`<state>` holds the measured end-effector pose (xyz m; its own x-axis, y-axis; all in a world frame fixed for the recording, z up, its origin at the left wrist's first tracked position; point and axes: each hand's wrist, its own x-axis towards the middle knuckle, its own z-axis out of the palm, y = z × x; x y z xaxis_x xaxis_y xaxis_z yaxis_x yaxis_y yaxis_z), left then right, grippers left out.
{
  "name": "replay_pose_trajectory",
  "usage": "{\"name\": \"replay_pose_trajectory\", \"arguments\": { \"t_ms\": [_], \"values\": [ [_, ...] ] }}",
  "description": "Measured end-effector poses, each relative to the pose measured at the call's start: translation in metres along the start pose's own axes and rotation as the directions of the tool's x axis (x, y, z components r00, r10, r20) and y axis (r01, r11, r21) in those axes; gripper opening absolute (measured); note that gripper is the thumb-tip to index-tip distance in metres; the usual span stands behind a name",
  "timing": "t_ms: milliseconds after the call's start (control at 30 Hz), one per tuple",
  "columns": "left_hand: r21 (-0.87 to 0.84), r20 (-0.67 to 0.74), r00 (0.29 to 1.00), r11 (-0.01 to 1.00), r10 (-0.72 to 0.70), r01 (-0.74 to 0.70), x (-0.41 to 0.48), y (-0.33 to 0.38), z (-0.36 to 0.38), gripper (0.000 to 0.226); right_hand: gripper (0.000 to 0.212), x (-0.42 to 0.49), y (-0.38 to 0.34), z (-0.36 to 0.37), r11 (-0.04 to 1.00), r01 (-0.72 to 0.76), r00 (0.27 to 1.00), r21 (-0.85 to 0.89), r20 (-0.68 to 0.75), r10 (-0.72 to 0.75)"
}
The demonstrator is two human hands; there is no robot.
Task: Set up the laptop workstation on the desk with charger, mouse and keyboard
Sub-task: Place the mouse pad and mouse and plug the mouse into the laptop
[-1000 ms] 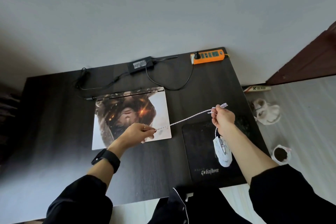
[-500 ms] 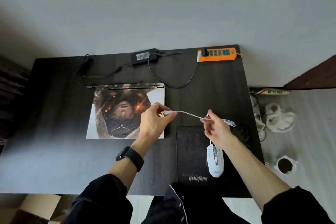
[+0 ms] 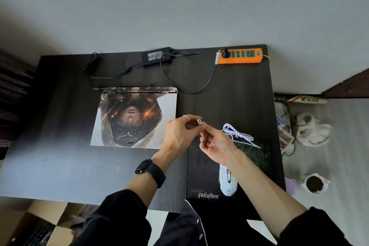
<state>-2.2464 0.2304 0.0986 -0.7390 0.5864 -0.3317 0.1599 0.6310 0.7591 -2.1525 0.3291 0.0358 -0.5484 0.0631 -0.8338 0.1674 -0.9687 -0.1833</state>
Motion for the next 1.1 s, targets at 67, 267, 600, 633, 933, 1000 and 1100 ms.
{"name": "replay_pose_trajectory", "arguments": {
  "t_ms": [67,267,600,633,933,1000,1100],
  "values": [
    [0.013,-0.006,1.0,1.0,0.002,-0.001,0.001,-0.001,0.003,0.023,0.009,0.001,-0.002,-0.004,1.0,-0.003,1.0,0.005,-0.013,0.003],
    [0.032,-0.009,0.999,0.998,-0.051,0.051,0.001,-0.023,0.012,0.025,0.008,0.008,0.002,-0.017,1.0,0.008,1.0,-0.016,0.002,-0.008],
    [0.403,-0.096,0.983,0.896,-0.159,0.184,0.035,-0.093,0.02,0.052,0.007,0.077,0.018,-0.014,0.957,0.144,0.963,-0.25,-0.189,-0.194],
    [0.431,-0.135,0.975,0.875,-0.178,0.22,0.043,-0.097,0.018,0.057,0.008,0.085,0.016,-0.011,0.945,0.159,0.952,-0.285,-0.211,-0.224],
    [0.745,-0.166,0.962,0.612,-0.216,0.266,0.109,-0.123,0.029,0.083,0.012,0.135,0.016,-0.005,0.877,0.241,0.919,-0.416,-0.194,-0.344],
    [0.772,-0.19,0.968,0.584,-0.162,0.249,0.112,-0.126,0.034,0.08,0.011,0.138,0.018,-0.007,0.874,0.248,0.916,-0.419,-0.192,-0.352],
    [0.772,-0.211,0.969,0.586,-0.131,0.247,0.113,-0.128,0.037,0.079,0.01,0.141,0.018,-0.008,0.876,0.255,0.915,-0.409,-0.19,-0.355]
  ]
}}
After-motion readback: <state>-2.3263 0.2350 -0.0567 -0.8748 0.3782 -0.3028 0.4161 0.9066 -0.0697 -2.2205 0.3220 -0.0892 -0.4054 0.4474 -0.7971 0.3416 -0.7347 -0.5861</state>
